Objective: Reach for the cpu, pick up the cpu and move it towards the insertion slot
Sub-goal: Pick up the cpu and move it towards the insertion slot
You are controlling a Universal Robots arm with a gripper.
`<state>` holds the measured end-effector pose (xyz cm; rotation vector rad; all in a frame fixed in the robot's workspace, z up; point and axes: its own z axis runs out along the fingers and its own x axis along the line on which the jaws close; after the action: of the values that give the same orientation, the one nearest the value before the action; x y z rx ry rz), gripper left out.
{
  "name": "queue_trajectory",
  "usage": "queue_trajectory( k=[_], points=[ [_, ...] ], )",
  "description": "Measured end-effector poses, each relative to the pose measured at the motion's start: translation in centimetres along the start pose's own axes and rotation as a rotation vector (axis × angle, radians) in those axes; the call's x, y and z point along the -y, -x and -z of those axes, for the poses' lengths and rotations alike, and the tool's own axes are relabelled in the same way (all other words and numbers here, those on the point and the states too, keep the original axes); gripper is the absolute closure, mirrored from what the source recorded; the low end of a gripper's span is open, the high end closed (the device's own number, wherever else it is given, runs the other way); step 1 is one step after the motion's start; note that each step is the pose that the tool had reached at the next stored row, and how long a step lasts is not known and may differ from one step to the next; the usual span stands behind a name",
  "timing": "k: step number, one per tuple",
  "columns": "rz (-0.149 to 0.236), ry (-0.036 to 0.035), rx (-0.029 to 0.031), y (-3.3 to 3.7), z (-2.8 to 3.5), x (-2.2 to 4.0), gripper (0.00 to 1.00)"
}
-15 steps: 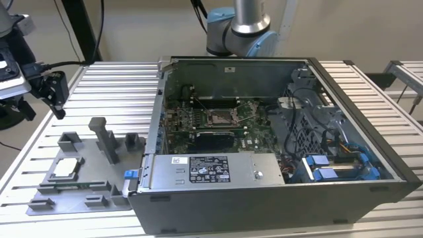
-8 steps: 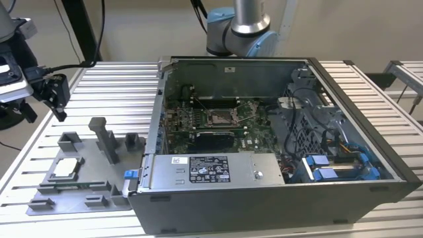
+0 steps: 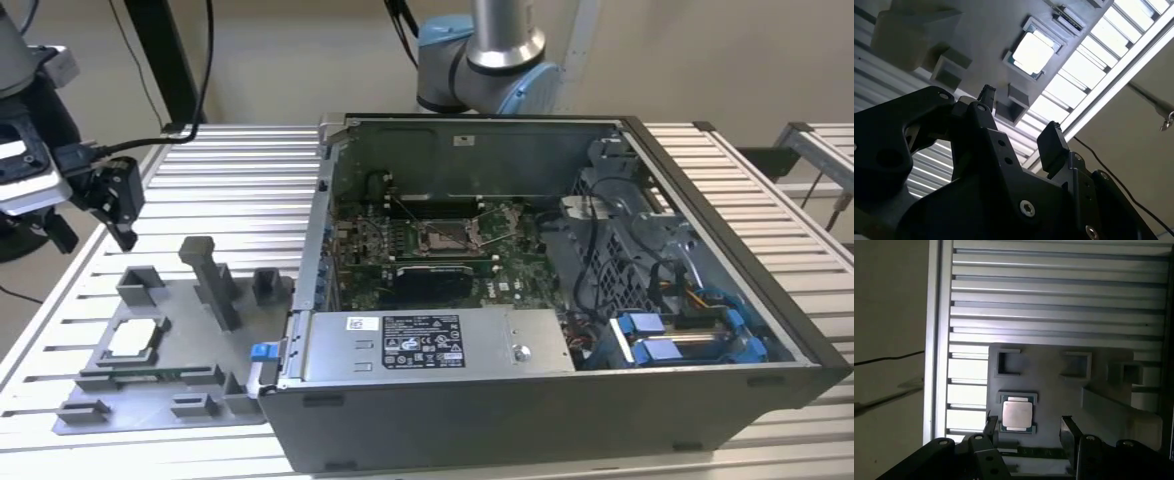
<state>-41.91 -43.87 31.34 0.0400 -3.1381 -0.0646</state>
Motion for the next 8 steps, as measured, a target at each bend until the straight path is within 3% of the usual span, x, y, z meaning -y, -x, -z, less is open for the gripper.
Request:
queue_trajectory(
  k=[8],
  points=[
    [0.0,0.0,-0.0015,0.0,-0.92,0.04,0.0]
  ],
)
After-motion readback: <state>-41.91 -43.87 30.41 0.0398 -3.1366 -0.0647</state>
